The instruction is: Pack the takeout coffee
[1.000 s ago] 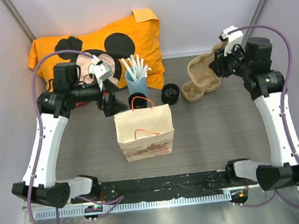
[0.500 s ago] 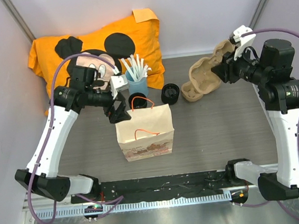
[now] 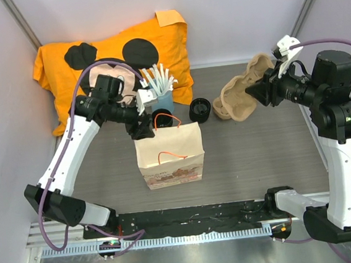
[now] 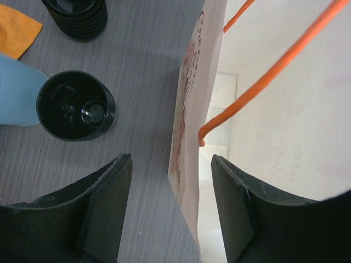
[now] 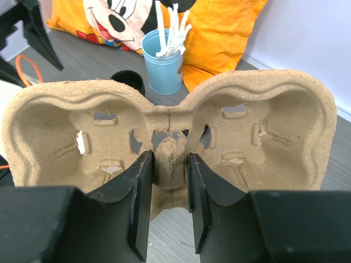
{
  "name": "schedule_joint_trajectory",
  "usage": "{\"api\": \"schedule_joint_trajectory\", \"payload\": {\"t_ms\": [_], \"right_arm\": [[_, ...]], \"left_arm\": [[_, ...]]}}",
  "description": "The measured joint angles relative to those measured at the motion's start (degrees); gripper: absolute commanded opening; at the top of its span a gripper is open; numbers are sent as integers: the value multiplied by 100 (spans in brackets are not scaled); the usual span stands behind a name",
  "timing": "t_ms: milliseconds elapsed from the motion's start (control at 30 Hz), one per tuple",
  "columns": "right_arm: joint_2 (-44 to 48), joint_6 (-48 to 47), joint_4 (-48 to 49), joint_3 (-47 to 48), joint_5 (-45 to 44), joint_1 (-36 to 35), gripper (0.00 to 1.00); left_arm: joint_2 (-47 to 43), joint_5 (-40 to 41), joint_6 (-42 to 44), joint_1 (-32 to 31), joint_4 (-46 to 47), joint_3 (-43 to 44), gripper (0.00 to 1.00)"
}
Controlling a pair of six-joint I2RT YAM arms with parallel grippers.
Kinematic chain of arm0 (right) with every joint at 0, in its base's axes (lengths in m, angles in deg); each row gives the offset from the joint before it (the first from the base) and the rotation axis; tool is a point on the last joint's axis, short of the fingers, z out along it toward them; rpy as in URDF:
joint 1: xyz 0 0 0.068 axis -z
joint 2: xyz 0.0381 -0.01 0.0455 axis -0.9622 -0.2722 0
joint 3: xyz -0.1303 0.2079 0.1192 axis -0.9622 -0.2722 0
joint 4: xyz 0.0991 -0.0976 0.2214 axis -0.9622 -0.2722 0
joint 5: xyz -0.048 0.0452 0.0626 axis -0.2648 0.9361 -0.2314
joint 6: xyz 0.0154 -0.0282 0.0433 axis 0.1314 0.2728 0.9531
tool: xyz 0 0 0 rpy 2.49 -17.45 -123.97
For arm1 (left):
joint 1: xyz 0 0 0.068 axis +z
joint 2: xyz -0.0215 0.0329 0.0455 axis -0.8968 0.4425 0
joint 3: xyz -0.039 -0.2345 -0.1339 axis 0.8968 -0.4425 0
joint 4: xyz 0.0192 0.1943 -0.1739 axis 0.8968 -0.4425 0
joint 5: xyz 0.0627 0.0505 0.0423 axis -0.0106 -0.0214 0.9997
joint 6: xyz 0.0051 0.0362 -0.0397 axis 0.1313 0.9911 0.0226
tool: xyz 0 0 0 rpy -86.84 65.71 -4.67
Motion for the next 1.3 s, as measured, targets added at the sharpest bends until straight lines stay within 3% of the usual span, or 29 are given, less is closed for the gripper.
{"api": "schedule_joint_trajectory", "payload": {"t_ms": [467,667,767,967,1300], "right_arm": [[22,-2,-236,76,326,0,26],[22,-4,-293,81,382,0,26],[22,-4,-341,81,409,0,26],[20,-2,-400,81,446,0,26],[-4,0,-409,81,452,0,26]], "left_arm": [[219,341,774,0,-935,839,53],[306,468,992,-2,-1091,844,51],[313,542,1082,-2,-1123,841,44],[313,673,1239,-4,-1145,826,43],[313,721,1375,-4,-1156,807,31]]}}
